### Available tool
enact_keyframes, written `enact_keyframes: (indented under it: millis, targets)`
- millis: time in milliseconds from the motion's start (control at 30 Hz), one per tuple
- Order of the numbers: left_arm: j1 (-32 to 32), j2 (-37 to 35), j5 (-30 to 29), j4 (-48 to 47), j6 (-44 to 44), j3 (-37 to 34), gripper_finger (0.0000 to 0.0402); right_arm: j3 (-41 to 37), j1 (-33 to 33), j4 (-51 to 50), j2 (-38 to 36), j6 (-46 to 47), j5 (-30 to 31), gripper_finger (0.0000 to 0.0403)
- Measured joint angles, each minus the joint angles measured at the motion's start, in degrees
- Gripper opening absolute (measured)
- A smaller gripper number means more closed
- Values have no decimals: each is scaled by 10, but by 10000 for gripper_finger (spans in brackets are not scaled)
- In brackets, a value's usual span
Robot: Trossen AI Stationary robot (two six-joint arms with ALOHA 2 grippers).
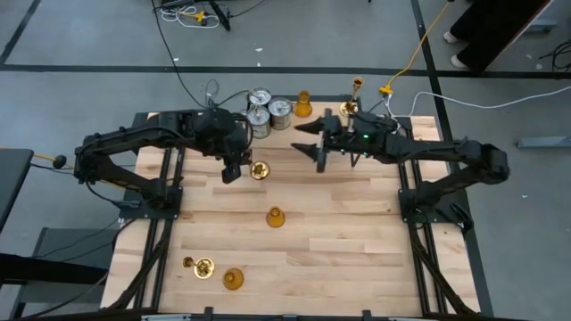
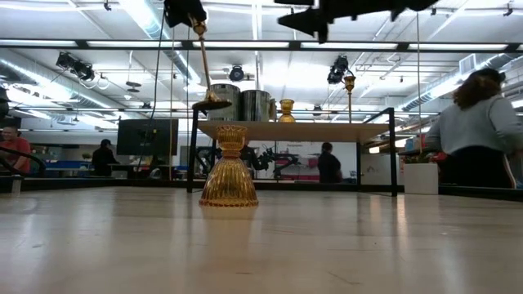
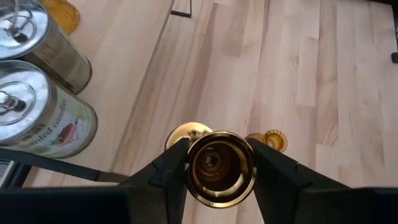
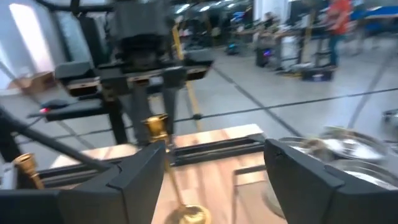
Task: Pick & Place candle stick holders
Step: Put the top gold candle holder on the shelf aligned with the other gold candle holder
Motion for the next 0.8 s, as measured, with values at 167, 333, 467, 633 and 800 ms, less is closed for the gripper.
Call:
enact_keyframes:
  millis: [167,333,467,633,800]
  targets:
    - [0,0,-3,-1,0,11,149,46,22,-6,53,0,-38,265]
    - [0,0,-5,1,8,22,149,53,40,-7,81,0,-48,265]
    - [0,0,0,4,9,24,149,53,47,-5,89,0,-47,265]
    - [0,0,15,16,13,24,149,54,49,1,95,0,-28,265]
    - [0,0,17,37,16,24,149,54,49,22,115,0,-28,265]
